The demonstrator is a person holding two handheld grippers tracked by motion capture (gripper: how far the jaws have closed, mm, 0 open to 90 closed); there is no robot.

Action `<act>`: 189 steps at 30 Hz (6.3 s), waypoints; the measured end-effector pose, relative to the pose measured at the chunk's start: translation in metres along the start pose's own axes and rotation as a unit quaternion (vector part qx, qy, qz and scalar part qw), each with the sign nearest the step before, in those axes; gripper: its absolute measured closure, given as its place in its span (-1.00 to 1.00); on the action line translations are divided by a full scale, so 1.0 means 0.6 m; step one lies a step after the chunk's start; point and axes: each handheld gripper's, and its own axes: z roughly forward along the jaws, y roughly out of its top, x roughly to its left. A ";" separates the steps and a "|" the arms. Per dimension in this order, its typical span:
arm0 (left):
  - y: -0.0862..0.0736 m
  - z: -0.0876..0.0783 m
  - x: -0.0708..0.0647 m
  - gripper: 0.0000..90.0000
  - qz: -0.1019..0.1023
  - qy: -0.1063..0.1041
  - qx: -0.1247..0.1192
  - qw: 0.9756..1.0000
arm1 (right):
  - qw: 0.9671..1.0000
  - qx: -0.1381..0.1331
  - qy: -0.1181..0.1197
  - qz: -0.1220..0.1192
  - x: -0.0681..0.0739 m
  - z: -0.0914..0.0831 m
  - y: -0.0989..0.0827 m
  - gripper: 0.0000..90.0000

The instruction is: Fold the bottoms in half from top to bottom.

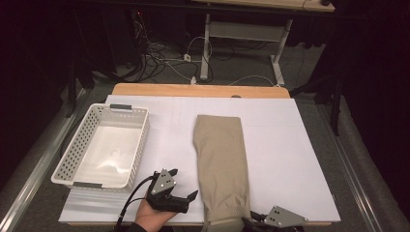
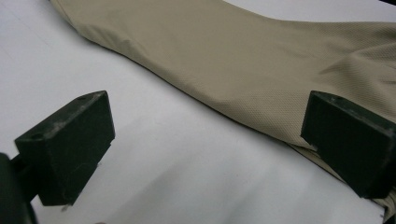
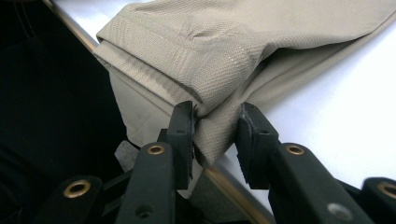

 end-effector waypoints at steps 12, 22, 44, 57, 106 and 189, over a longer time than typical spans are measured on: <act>0.000 0.000 0.000 -0.96 0.001 0.001 0.000 1.000 | 1.000 0.002 0.007 -0.006 0.013 -0.008 -0.009 0.56; 0.000 0.000 -0.001 -0.96 0.001 0.001 0.000 1.000 | 1.000 0.004 0.015 -0.008 0.021 -0.012 -0.015 0.36; 0.002 0.003 0.002 -0.97 -0.008 0.005 0.010 1.000 | 0.996 -0.077 -0.012 0.053 -0.025 -0.017 0.025 -0.48; 0.030 0.036 0.022 -0.97 -0.048 0.016 0.071 0.996 | 0.992 -0.070 -0.045 0.093 -0.119 0.059 0.077 -0.64; 0.230 0.200 0.156 0.80 -0.058 0.097 0.064 0.991 | 0.988 -0.041 -0.091 0.116 -0.319 0.226 0.282 0.94; 0.033 0.064 -0.057 0.14 0.043 -0.041 0.086 0.995 | 0.998 -0.013 -0.042 0.036 -0.068 0.086 0.054 0.16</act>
